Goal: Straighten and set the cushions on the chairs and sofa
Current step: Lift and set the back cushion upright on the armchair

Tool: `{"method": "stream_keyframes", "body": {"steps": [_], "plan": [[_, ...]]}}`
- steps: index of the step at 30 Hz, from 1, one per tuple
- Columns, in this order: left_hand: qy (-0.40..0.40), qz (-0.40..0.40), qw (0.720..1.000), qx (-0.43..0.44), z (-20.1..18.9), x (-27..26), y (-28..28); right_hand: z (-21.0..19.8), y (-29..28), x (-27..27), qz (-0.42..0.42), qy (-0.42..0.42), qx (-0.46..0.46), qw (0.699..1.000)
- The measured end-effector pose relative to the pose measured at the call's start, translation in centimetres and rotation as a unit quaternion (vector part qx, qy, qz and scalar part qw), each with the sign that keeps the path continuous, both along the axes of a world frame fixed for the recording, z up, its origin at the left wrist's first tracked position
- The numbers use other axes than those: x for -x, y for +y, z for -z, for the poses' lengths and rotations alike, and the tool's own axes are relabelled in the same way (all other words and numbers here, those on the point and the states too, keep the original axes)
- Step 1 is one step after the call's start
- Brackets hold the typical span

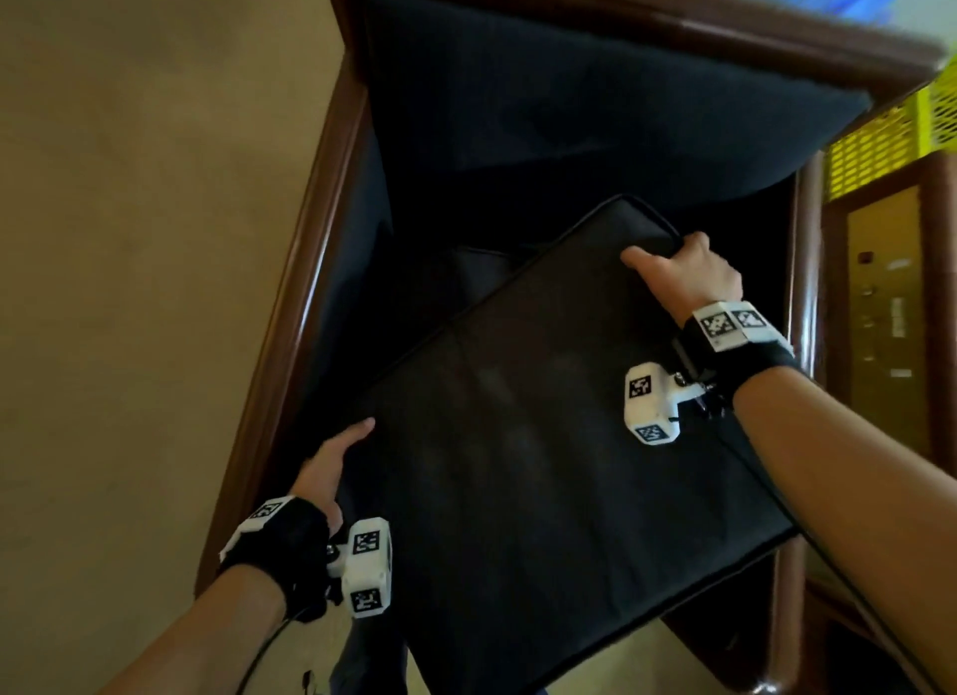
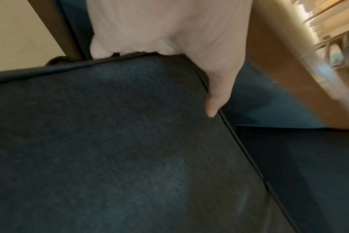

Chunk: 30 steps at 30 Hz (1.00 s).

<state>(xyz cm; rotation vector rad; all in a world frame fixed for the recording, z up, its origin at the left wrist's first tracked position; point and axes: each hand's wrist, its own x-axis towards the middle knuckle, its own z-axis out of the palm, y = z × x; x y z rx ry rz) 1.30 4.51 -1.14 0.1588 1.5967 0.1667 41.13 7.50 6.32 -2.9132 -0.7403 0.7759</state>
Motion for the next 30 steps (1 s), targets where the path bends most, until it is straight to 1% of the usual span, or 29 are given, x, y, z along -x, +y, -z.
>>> {"method": "stream_keyframes", "body": {"steps": [3,5,6,8,10,12,14,16,19,22,24,25,26,27,28,30], "plan": [[-0.030,-0.022,0.999,-0.023,-2.9,-0.6,0.6,-3.0,-2.3,0.0,0.036,-0.005,-0.038,0.999],[-0.011,-0.040,0.998,-0.043,-4.4,-0.5,1.7,-5.2,-4.2,0.0,0.072,-0.004,-0.065,0.995],[-0.001,-0.053,0.997,-0.055,-4.2,0.1,2.5,-6.2,-5.1,0.0,0.095,-0.005,-0.081,0.992],[0.000,-0.058,0.996,-0.071,-5.6,0.2,3.6,-8.9,-7.5,0.0,0.146,-0.003,-0.118,0.982],[-0.021,-0.058,0.992,-0.107,-9.5,-1.1,4.8,-11.3,-9.8,0.0,0.191,0.006,-0.164,0.968],[-0.048,-0.040,0.987,-0.149,-13.5,-2.2,5.5,-13.8,-11.7,0.4,0.243,0.015,-0.216,0.946],[-0.068,-0.023,0.981,-0.183,-16.1,-2.6,6.4,-16.2,-13.3,1.0,0.291,0.020,-0.267,0.919],[-0.091,-0.024,0.970,-0.223,-17.8,-2.5,7.6,-18.1,-14.5,1.7,0.330,0.027,-0.314,0.890],[-0.107,-0.008,0.960,-0.259,-22.3,-3.4,8.3,-20.2,-16.1,2.8,0.377,0.043,-0.388,0.840],[-0.129,-0.004,0.945,-0.302,-25.7,-3.7,8.8,-20.5,-17.5,4.2,0.420,0.068,-0.453,0.784],[-0.113,-0.007,0.941,-0.318,-27.3,-3.8,8.8,-19.4,-18.4,4.9,0.449,0.090,-0.480,0.748],[-0.108,-0.010,0.940,-0.323,-27.4,-3.6,8.7,-18.6,-18.8,5.3,0.461,0.105,-0.487,0.734],[-0.105,0.001,0.941,-0.323,-26.5,-3.3,9.0,-17.8,-19.1,5.6,0.469,0.120,-0.486,0.728],[-0.102,0.018,0.942,-0.318,-25.8,-3.0,8.8,-17.1,-19.5,5.9,0.471,0.131,-0.480,0.728],[-0.090,0.036,0.946,-0.308,-24.9,-2.6,8.4,-16.4,-19.9,6.0,0.470,0.137,-0.467,0.737],[-0.052,0.072,0.954,-0.286,-21.5,-1.7,7.7,-14.9,-20.8,5.9,0.456,0.143,-0.419,0.772]]}}
